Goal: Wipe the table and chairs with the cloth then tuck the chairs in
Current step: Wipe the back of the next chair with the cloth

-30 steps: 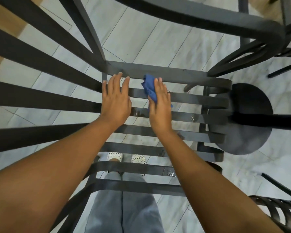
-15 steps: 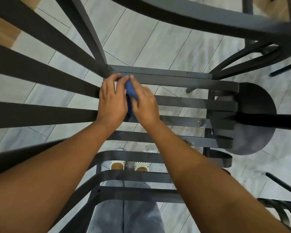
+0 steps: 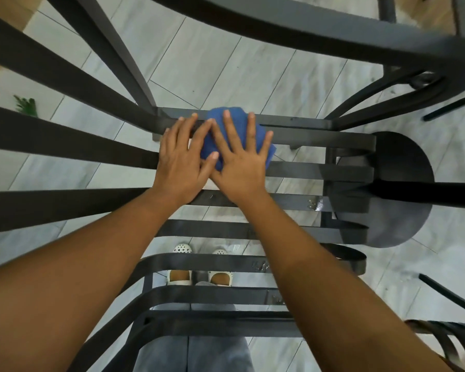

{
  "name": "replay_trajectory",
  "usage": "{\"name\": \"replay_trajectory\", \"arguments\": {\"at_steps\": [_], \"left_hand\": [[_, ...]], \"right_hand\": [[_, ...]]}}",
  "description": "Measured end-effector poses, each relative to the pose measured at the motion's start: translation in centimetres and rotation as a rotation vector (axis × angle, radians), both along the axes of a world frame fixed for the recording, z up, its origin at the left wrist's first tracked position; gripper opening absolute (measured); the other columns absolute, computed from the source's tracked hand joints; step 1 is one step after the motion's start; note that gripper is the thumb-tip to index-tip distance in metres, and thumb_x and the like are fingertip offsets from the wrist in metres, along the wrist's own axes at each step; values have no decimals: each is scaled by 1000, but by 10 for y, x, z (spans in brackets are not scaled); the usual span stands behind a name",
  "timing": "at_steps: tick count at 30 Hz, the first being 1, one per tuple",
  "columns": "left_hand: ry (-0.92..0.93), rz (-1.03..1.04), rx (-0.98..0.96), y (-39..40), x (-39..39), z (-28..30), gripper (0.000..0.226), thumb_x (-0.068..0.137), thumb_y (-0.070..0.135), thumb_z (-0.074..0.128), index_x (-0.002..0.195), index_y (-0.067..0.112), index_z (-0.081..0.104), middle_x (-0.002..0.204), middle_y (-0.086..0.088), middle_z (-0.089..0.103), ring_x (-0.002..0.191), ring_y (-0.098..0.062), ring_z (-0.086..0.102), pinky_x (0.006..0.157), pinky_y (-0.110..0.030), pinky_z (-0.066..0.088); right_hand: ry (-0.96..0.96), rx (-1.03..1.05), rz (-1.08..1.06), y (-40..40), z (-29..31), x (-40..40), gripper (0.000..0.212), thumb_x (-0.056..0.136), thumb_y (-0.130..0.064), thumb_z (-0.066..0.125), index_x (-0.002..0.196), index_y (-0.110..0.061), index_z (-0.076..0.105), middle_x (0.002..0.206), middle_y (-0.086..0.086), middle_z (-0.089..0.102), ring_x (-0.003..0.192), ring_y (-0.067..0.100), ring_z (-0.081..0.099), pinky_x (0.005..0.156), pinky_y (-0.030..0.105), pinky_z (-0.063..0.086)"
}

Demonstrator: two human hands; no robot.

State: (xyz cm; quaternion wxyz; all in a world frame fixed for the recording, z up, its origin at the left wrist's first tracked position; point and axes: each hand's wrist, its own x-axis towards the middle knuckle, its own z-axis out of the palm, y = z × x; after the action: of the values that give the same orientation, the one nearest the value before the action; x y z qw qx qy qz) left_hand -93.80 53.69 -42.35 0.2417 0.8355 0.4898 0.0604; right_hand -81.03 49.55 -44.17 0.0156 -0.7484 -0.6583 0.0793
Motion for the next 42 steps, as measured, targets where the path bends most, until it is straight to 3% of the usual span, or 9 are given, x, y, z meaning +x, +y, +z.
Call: {"name": "replay_trajectory", "arguments": {"at_steps": [4,10,12,15,19,23,28,35,42], "left_hand": [[150,-65,-26,2,12,-9,61,97,44,36,149,19,18,156,-10,15,144,-30,8,114,-49,2],[171,-70,14,10,12,-9,58,99,36,33,150,15,15,156,-10,13,144,-30,5,114,-49,-1],[153,-39,5,11,14,-8,57,99,30,36,150,13,14,157,-9,12,145,-28,4,114,-47,-2],[146,-8,-28,11,13,-12,56,100,30,33,150,14,13,157,-9,10,145,-29,3,114,-47,-2],[201,-38,-17,9,15,-19,66,93,57,20,149,23,18,155,-16,13,141,-43,2,111,-55,1],[341,-25,-117,10,27,-14,74,82,70,14,148,39,-2,156,-16,-8,137,-47,-19,108,-57,-12],[421,-1,-138,6,54,-9,73,87,70,19,146,40,-12,156,-13,-15,134,-50,-24,103,-65,-14],[264,-96,-88,-1,85,-14,55,99,45,21,149,35,0,152,-8,14,143,-28,-9,109,-52,-15],[277,-76,-89,6,85,-12,49,100,42,22,147,38,12,141,-10,26,137,-28,12,109,-54,-14]], "right_hand": [[-118,-65,-58,-30,5,68,79,84,-75,25,149,-28,23,157,5,20,142,42,10,105,69,6],[-81,-115,-473,-25,13,69,66,90,-60,21,150,-34,9,159,10,-1,143,41,-4,112,63,5],[-45,-138,-402,-11,9,32,62,94,-53,26,149,-36,2,159,4,-4,144,37,-7,113,61,0],[-26,-44,-253,-3,0,-8,56,94,-50,29,147,-34,24,157,3,19,143,37,13,110,60,4],[-66,-22,-118,-15,-2,20,52,93,-46,33,143,-32,37,152,4,32,140,34,27,109,58,19],[-70,-51,-229,-38,4,77,56,94,-45,31,148,-33,22,157,6,16,144,36,11,111,60,12],[-41,-125,-540,-32,12,81,61,95,-41,32,150,-36,5,159,3,-5,144,36,-9,113,60,-1],[-18,-146,-258,-35,12,75,57,93,-43,23,149,-34,14,159,3,10,145,32,5,112,56,5],[-13,-114,-556,-52,19,141,61,95,-31,39,149,-38,12,159,1,0,146,29,-3,115,51,2]]}}
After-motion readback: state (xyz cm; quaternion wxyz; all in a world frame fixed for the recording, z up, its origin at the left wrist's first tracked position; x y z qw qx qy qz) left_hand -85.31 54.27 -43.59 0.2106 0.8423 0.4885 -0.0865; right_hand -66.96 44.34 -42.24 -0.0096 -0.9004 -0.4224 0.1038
